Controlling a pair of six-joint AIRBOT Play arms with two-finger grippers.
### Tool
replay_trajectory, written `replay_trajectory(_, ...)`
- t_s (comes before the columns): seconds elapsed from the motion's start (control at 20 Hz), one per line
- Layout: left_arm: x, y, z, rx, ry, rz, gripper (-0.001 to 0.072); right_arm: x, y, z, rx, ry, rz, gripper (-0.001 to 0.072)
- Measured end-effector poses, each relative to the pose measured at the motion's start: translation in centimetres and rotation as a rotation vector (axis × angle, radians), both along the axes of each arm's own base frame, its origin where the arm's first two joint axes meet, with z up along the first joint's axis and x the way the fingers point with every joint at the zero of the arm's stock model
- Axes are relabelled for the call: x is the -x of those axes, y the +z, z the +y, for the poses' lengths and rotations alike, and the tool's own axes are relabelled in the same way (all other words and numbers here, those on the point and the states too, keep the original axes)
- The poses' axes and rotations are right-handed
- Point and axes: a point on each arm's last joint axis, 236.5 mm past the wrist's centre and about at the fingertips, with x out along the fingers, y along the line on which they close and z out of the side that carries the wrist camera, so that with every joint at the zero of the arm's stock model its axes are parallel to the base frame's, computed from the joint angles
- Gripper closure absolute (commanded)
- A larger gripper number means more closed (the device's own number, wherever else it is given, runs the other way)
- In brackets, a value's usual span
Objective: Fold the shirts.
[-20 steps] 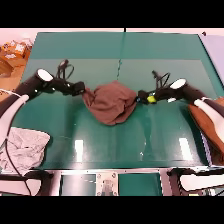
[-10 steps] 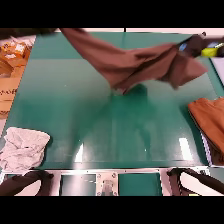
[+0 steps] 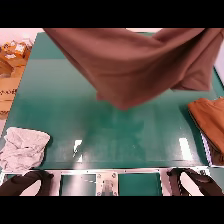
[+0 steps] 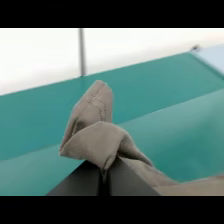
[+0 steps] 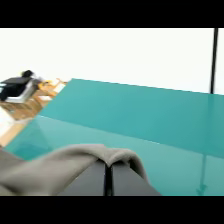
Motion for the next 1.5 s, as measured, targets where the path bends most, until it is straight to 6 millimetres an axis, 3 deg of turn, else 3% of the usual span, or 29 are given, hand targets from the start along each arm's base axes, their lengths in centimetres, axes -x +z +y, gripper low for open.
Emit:
replay_trajectory(0.1, -1.7, -2.9, 1.5, -0.050, 0.066, 0.077, 0.0685, -1.0, -2.4, -0.8, 0.010, -0.026, 0.059, 0.0690)
replay_trajectory(0.2, -3.7, -8.0, 2.0, -0.094, 0.092, 0.219, 0.0685, -2.7, -6.7, -1.5, 0.001, -0.037, 0.167, 0.0690)
replay_trajectory(0.25, -4.7, -11.3, 1.9, -0.109, 0.090, 0.302, 0.0685, -3.8, -9.4, -1.8, -0.008, -0.038, 0.235, 0.0691)
replay_trajectory(0.4, -6.8, -22.2, 0.6, -0.113, 0.052, 0.568, 0.0685, -6.7, -20.0, -2.0, -0.029, -0.024, 0.473, 0.0691)
replay_trajectory(0.6, -7.1, -36.2, -1.7, -0.064, -0.002, 0.889, 0.0685, -8.6, -34.4, -1.2, -0.054, -0.010, 0.768, 0.0691)
replay_trajectory(0.75, -6.7, -42.2, -2.7, -0.032, -0.020, 1.026, 0.0684, -9.3, -40.8, -0.7, -0.082, -0.021, 0.893, 0.0691)
replay_trajectory(0.8, -6.7, -43.3, -2.9, -0.021, -0.020, 1.048, 0.0684, -9.6, -41.9, -0.8, -0.086, -0.028, 0.909, 0.0690)
replay_trajectory(0.85, -7.0, -44.1, -3.1, -0.011, -0.016, 1.054, 0.0684, -9.9, -42.6, -0.9, -0.093, -0.035, 0.919, 0.0631)
replay_trajectory(0.9, -7.0, -44.9, -3.1, -0.011, -0.015, 1.067, 0.0684, -10.3, -42.8, -1.2, -0.101, -0.044, 0.920, 0.0500)
replay_trajectory(0.95, -7.2, -45.2, -3.1, -0.004, -0.012, 1.067, 0.0684, -10.7, -42.9, -1.7, -0.105, -0.055, 0.917, 0.0511)
replay_trajectory(1.0, -7.4, -45.4, -3.2, 0.004, -0.008, 1.061, 0.0685, -11.1, -42.6, -2.3, -0.115, -0.064, 0.915, 0.0658)
replay_trajectory(1.05, -7.4, -45.7, -3.2, 0.003, -0.007, 1.067, 0.0684, -11.2, -42.1, -3.0, -0.131, -0.066, 0.924, 0.0691)
replay_trajectory(1.35, -7.5, -46.4, -2.9, -0.016, -0.002, 1.067, 0.0684, -8.4, -38.4, -6.8, -0.231, -0.103, 0.983, 0.0690)
replay_trajectory(1.4, -7.6, -46.4, -2.8, -0.021, -0.002, 1.065, 0.0684, -7.6, -38.0, -6.8, -0.239, -0.107, 0.986, 0.0648)
replay_trajectory(1.5, -7.6, -46.5, -2.7, -0.026, -0.002, 1.064, 0.0684, -5.8, -37.8, -6.5, -0.255, -0.110, 1.003, 0.0186)
